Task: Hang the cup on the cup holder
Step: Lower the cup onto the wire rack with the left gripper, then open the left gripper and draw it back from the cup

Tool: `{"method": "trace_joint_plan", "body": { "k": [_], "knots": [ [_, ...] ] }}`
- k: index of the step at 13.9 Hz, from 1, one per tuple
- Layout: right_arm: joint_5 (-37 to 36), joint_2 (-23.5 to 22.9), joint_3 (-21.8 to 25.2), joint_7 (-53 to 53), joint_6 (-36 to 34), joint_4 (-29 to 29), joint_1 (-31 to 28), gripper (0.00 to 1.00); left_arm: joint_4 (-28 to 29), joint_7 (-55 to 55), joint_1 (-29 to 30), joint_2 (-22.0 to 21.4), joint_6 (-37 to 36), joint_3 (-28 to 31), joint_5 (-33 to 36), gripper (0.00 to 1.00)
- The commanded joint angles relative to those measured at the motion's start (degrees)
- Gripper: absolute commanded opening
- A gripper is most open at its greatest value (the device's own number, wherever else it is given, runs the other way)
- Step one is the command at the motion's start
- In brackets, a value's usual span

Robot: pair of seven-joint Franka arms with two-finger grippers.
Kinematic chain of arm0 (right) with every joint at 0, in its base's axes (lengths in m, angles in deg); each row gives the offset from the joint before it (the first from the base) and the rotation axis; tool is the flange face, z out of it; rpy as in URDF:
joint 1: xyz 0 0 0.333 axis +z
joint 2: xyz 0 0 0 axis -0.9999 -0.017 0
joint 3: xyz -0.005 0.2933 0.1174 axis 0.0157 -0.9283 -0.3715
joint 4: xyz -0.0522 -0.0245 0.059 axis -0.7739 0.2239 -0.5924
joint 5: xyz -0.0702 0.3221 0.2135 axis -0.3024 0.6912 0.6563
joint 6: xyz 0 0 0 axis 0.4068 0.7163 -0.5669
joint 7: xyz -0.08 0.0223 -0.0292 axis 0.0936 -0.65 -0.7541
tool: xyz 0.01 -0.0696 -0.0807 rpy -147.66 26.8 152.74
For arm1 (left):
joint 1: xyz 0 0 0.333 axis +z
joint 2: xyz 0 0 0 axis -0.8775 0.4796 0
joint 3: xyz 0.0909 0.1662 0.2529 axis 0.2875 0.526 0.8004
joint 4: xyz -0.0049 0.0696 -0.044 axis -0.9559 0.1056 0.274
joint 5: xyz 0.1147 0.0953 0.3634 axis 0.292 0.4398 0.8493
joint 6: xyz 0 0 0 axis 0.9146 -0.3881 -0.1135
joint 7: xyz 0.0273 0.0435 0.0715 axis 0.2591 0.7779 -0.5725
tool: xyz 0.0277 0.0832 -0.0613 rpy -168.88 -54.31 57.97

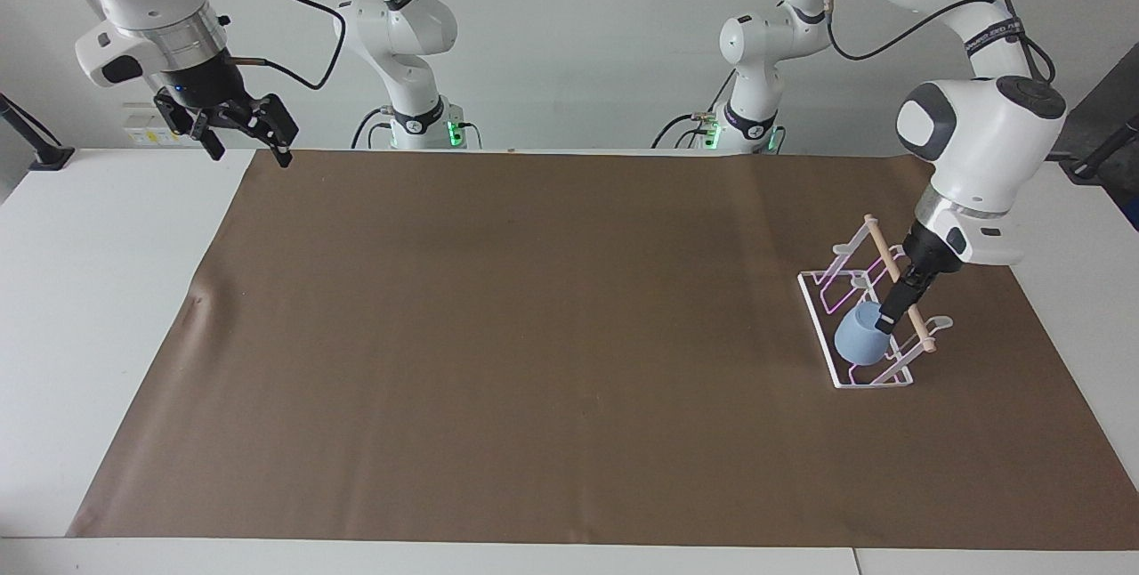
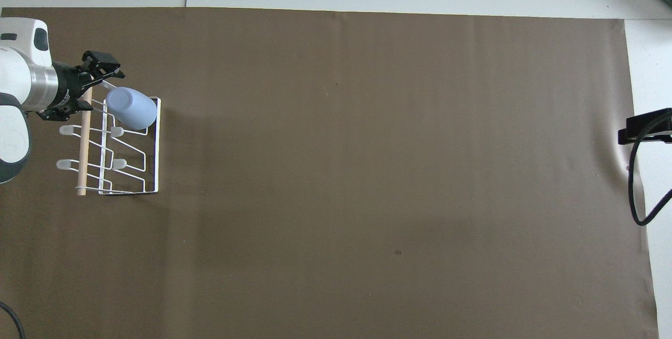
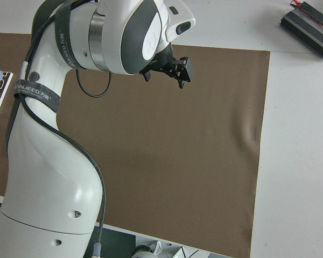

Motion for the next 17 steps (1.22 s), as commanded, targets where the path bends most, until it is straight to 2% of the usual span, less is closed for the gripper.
{"method": "trace_joint_plan", "body": {
  "k": [1,11,14,17],
  "knots": [
    [0.4,1.7,0.2,0.1,1.9,-2.4,0.1,1.00,-2.3,0.8,0.6,-1.7,-5.0,-0.4,1.0,1.00],
    [0.4,1.6,0.2,0.1,1.9,-2.3,0.1,1.00,-4.3,35.8,-0.4,-12.0,-22.3,-0.5,1.0,1.00],
    [0.4,1.7,0.2,0.2,2.4,-2.4,0.1,1.00,-12.3,42.3,-0.5,-11.8,-32.6,-0.9,1.1,1.00],
    [0.3,1.6,0.2,0.0,2.5,-2.4,0.1,1.00,-12.3,43.9,-0.1,-11.6,-32.9,-0.9,1.1,1.00]
  ]
}}
